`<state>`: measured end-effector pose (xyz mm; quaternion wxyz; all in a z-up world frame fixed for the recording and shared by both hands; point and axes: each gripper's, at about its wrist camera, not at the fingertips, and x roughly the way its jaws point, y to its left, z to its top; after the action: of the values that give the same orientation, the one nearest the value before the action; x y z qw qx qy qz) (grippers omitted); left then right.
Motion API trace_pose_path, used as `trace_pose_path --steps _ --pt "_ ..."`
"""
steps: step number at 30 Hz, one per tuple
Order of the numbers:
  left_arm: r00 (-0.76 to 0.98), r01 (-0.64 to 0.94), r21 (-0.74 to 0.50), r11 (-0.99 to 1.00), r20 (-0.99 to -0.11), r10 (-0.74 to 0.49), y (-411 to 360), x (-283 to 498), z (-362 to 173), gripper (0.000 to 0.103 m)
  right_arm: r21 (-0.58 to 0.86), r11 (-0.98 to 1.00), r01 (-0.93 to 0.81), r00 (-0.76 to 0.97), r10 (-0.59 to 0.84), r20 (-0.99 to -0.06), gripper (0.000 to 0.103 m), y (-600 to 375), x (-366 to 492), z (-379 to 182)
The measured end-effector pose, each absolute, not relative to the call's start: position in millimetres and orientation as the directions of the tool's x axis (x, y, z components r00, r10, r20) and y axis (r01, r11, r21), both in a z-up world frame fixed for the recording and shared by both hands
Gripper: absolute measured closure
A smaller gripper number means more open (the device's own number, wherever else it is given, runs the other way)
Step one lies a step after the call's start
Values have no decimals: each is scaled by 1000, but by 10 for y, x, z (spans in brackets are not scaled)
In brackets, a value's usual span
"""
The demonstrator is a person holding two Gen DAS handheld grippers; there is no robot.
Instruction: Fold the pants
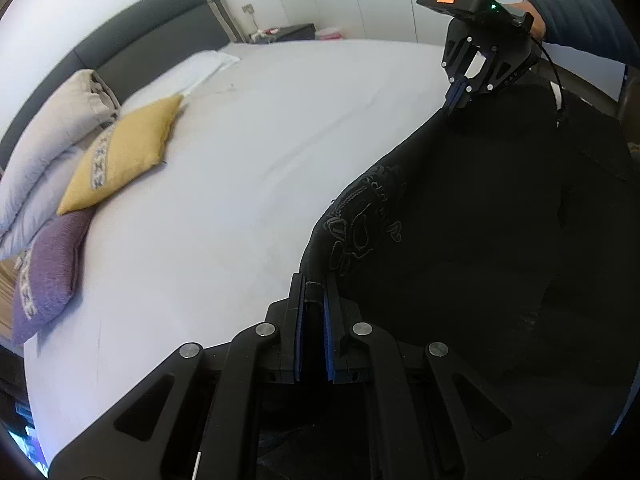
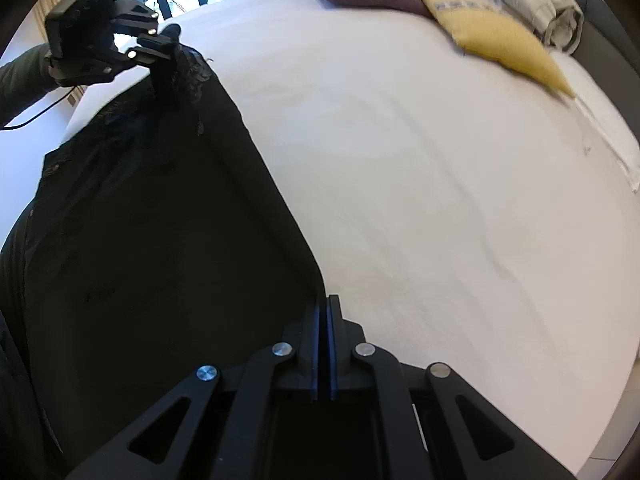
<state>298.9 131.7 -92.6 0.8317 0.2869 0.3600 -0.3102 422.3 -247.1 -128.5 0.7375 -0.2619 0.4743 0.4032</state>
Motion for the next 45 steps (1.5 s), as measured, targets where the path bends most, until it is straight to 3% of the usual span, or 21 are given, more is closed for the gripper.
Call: trace_pose_path --steps 6,12,19,25,30,45 --pt "594 706 278 651 -734 -329 1395 2566 -640 96 -108 527 -843 330 347 -878 99 -2429 3720 -867" --pt "601 704 273 656 -721 -346 1524 1642 -425 96 -188 507 -841 400 350 -847 99 -2223 2912 -595" --pt "574 718 248 651 -740 -351 1624 476 -543 97 -215 455 -864 389 333 -859 99 -1920 2017 -785" --pt "544 715 232 660 -778 -315 1667 -207 -937 97 -157 481 -863 343 327 -881 99 -1737 1431 -1135" --pt "537 722 255 644 -793 -288 1614 -541 -1207 97 -235 427 -873 356 228 -906 99 -1531 1028 -1427" --pt "541 747 306 590 -796 -271 1457 -614 -1359 96 -280 463 -841 406 197 -892 99 -1430 816 -1494"
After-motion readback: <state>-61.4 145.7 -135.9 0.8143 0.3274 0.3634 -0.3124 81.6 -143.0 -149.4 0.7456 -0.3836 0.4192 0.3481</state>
